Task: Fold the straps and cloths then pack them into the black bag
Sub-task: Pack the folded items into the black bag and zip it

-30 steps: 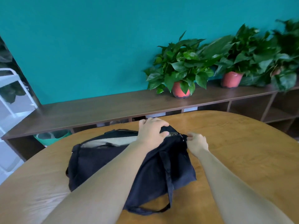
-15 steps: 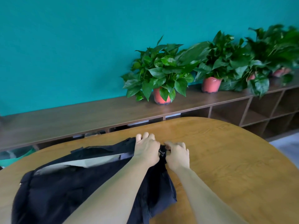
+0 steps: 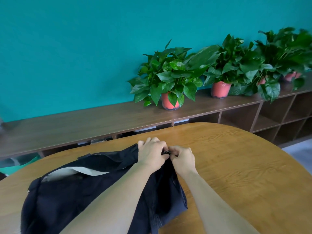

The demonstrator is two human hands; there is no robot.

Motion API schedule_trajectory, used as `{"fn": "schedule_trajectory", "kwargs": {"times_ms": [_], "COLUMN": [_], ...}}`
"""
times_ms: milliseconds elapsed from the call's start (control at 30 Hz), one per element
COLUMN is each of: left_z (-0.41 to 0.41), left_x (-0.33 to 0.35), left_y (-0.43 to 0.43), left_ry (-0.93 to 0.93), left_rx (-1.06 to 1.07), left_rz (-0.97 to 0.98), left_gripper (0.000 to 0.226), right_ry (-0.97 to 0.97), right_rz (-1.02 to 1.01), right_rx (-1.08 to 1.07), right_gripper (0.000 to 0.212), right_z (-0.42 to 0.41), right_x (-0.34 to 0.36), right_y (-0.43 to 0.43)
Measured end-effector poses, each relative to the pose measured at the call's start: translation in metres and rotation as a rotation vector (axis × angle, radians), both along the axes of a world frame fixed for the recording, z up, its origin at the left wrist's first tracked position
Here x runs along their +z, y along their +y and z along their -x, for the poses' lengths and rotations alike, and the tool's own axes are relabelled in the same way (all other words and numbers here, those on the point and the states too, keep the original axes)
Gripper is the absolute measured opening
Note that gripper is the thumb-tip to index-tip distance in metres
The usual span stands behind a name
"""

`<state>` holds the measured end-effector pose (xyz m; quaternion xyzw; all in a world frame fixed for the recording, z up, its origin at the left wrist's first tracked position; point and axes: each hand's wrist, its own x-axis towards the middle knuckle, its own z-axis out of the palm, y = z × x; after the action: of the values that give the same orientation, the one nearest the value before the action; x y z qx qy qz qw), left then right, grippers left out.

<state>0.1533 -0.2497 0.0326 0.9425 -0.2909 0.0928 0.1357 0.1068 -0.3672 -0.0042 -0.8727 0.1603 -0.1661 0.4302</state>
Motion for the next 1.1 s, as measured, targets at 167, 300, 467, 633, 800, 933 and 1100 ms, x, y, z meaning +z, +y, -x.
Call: {"fn": "schedule_trajectory", "kwargs": {"times_ms": [167, 300, 467, 633, 800, 933, 1100], "left_z": [0.002, 0.003, 0.010, 0.010, 0.018, 0.027, 0.035], "left_x": [-0.004, -0.005, -0.002, 0.005, 0.016, 0.023, 0.026], "left_y": [-0.004, 0.003, 0.018, 0.057, 0.117, 0.153, 0.202], "left_ry": [0.049, 0.050, -0.081, -0.083, -0.066, -0.083, -0.065], "left_rx": [0.034, 0.044, 0.152, 0.275, 0.402, 0.455, 0.606], "left_rz": [0.153, 0.207, 0.159, 0.202, 0.264, 0.265, 0.293], "left_gripper": [0.011, 0.020, 0.025, 0.025, 0.021, 0.022, 0.022], "right_ry": [0.025, 0.106, 0.213, 0.304, 0.364, 0.374, 0.396], "right_rz": [-0.130, -0.073, 0.069, 0.106, 0.124, 0.212, 0.211], "right_rx": [-0.005, 0.033, -0.138, -0.211, -0.252, -0.265, -0.291], "right_gripper": [0.032, 0.018, 0.026, 0.028, 0.039, 0.038, 0.039], "right_z": [0.004, 0.000, 0.004, 0.013, 0.020, 0.024, 0.028], "right_x": [0.002, 0.001, 0.010, 0.015, 0.022, 0.027, 0.032], "right_y": [-0.001, 0.004, 0.002, 0.001, 0.013, 0.017, 0.023]}}
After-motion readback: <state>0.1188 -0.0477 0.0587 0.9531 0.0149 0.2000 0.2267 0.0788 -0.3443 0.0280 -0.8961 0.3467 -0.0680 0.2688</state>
